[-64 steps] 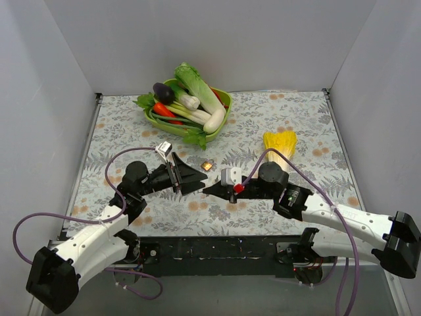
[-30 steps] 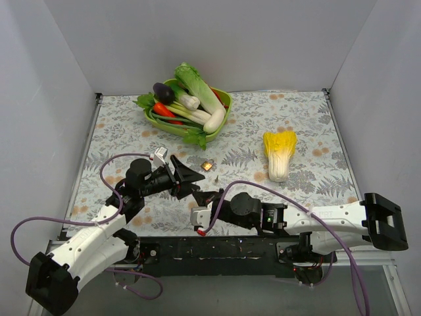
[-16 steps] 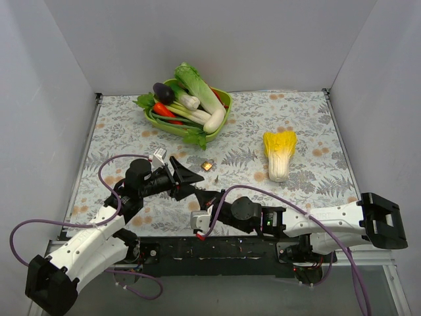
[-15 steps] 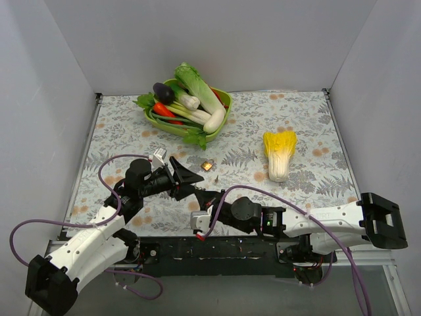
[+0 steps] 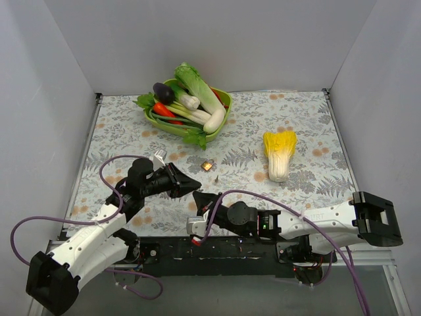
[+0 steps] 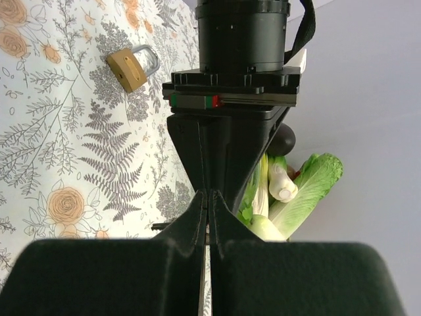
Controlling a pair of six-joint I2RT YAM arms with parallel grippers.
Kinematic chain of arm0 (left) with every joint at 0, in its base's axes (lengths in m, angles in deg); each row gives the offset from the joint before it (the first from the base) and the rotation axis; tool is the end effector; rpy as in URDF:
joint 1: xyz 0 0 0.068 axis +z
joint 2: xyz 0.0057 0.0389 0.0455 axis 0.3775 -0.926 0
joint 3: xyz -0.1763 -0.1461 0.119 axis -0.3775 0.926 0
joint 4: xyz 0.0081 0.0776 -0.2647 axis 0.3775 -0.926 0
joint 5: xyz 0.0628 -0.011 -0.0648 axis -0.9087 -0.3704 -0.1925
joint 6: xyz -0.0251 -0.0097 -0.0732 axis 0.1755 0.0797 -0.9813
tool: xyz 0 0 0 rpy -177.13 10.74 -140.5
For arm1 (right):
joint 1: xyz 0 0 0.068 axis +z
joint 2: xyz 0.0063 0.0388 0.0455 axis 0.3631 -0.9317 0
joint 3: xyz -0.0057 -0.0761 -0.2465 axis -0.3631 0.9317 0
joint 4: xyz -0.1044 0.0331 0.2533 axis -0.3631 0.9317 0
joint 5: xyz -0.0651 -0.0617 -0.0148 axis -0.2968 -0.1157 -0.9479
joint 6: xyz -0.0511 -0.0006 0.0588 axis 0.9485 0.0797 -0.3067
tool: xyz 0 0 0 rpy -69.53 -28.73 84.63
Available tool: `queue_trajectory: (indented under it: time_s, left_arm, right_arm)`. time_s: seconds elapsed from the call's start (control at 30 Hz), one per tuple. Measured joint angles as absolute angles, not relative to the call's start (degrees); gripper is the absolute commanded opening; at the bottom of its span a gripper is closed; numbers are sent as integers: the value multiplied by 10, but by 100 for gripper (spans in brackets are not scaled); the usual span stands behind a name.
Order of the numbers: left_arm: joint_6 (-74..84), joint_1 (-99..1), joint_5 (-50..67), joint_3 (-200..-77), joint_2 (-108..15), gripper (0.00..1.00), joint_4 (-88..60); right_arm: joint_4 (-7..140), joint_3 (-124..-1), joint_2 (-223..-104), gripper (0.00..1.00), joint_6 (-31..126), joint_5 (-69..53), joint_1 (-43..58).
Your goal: Unlock with the key
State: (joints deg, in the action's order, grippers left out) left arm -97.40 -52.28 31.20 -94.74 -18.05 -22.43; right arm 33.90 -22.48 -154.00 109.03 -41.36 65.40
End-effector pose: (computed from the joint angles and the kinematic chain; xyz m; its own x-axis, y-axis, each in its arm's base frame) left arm 0.1858 -0.1471 0.2145 -0.6097 -0.5510 0.5698 -0.6728 -0.0204 -0.7396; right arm 0.0474 0.3191 0.2361 0.7102 -0.4344 -0.5540 -0.5106 0.2238 -0.8302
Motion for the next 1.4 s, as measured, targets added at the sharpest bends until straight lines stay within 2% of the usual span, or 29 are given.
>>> queue_trajectory:
  time_s: [0.03,0.2,0.23,0.3,0.33,0.37,0.43,0.63,0.77,0.9,1.07,1.27,1.4]
  left_arm:
    - [-974,-523,312,-947,-182,0,-226]
    - [-979,-523,313,-948,-186,0,-225]
    - [-979,-523,313,-948,-186,0,-224]
    - [-979,-523,312,-948,-187,0,-221]
    - [-979,-523,309,-948,-187,0,-217]
    - [-979,-523,304,-948,-188,0,-213]
    - [-979,-520,292,-948,-194,0,-206]
    - [-979,-494,246,-950,-217,0,-188]
    - [-979,-484,214,-956,-212,0,-155]
    - [-979,-482,200,-956,-201,0,-86]
    - [-944,-482,220,-963,-199,0,-9]
    - [-810,-482,285,-1020,-200,0,-8]
    - [-757,-482,327,-1022,-183,0,3]
  right_arm:
    - [338,-225,-1541,1,1092,-416,655]
    - [338,-225,-1547,2,1100,-427,660]
    - [338,-225,-1547,14,1101,-429,662]
    - [335,-224,-1547,33,1101,-433,662]
    - [334,-224,-1547,48,1099,-435,662]
    - [333,-224,-1547,58,1098,-440,662]
    - [330,-224,-1547,66,1087,-448,662]
    - [335,-209,-1509,75,1022,-472,662]
    - [384,-197,-1426,75,905,-443,623]
    - [434,-206,-1365,76,731,-331,474]
    - [443,-220,-1376,74,514,-145,333]
    - [316,-205,-1413,70,287,47,240]
    - [237,-205,-1433,67,200,115,232]
